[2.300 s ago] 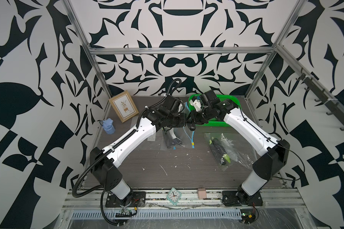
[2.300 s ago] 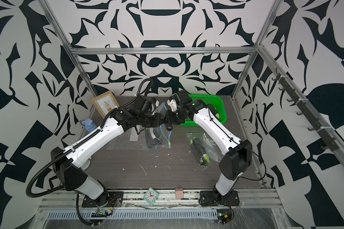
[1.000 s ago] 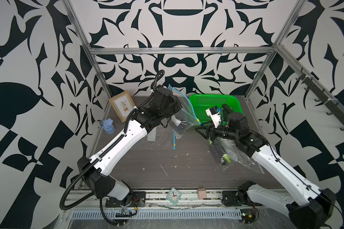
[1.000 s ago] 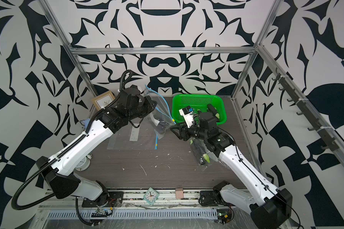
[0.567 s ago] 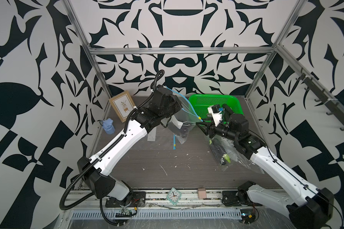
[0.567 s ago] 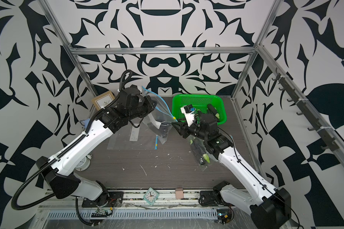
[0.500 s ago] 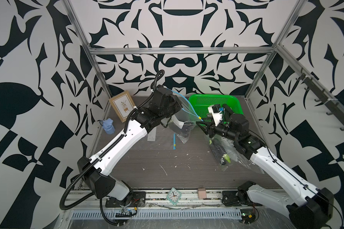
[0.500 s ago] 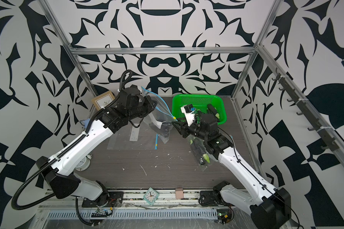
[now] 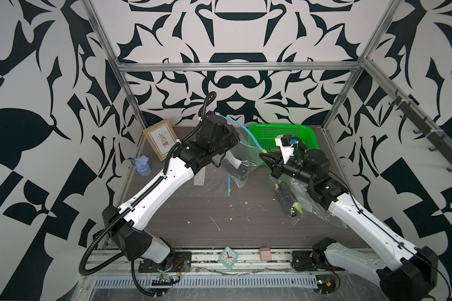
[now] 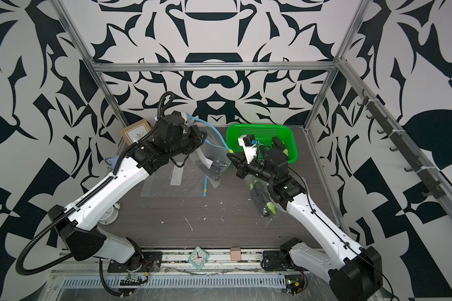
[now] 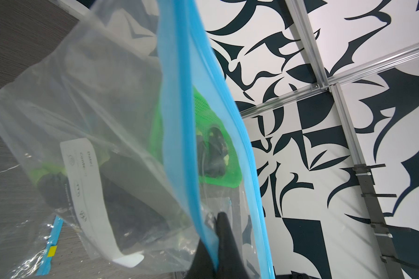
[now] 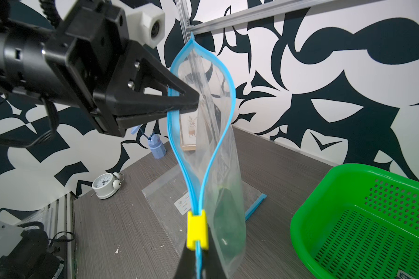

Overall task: Place the eggplant in a zip-top bag and seal the zipper
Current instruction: Zip the zipper on the zipper food storage bag.

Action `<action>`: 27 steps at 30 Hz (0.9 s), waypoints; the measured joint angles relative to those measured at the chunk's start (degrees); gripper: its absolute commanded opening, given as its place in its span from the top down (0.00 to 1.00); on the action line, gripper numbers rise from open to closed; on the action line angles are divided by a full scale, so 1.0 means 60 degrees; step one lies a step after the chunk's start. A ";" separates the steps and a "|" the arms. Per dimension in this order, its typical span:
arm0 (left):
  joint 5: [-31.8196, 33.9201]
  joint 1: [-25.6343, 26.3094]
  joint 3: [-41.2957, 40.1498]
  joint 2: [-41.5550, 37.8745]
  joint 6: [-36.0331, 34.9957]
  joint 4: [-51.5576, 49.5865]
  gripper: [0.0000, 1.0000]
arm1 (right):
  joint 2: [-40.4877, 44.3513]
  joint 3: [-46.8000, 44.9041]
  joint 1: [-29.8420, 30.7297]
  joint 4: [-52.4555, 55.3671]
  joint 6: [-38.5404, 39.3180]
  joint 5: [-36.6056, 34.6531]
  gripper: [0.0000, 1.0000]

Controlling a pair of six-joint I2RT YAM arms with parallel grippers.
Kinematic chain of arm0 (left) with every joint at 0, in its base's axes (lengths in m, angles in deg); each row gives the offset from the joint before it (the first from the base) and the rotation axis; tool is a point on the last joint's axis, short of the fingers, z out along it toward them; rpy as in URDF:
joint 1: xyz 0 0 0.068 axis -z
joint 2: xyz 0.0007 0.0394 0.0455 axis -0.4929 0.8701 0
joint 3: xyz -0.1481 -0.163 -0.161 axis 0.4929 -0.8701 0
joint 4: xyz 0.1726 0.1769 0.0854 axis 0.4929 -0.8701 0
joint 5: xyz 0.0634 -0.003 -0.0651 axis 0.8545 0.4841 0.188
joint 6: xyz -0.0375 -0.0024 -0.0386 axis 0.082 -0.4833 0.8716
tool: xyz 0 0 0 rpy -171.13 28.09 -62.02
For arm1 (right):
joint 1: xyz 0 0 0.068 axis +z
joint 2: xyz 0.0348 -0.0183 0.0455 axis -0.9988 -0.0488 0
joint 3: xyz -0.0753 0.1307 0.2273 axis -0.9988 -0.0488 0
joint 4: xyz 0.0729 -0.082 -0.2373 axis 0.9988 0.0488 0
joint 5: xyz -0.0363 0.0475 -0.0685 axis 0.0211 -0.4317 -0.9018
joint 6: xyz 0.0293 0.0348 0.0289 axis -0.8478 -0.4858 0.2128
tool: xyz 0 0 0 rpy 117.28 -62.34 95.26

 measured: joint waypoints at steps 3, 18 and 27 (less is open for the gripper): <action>-0.0025 0.0000 0.0000 0.0000 -0.0011 0.0073 0.90 | 0.0000 0.0000 0.0000 0.0004 -0.0007 0.0018 1.00; -0.2131 -0.1249 0.0805 -0.0022 -0.3435 0.0310 0.40 | -0.0987 0.2375 -0.0004 0.2845 0.0379 0.0521 1.00; -0.7410 -0.2940 0.3861 0.0718 -0.8597 -0.1096 0.42 | -0.2262 0.5413 -0.0514 0.6113 0.1563 0.2146 1.00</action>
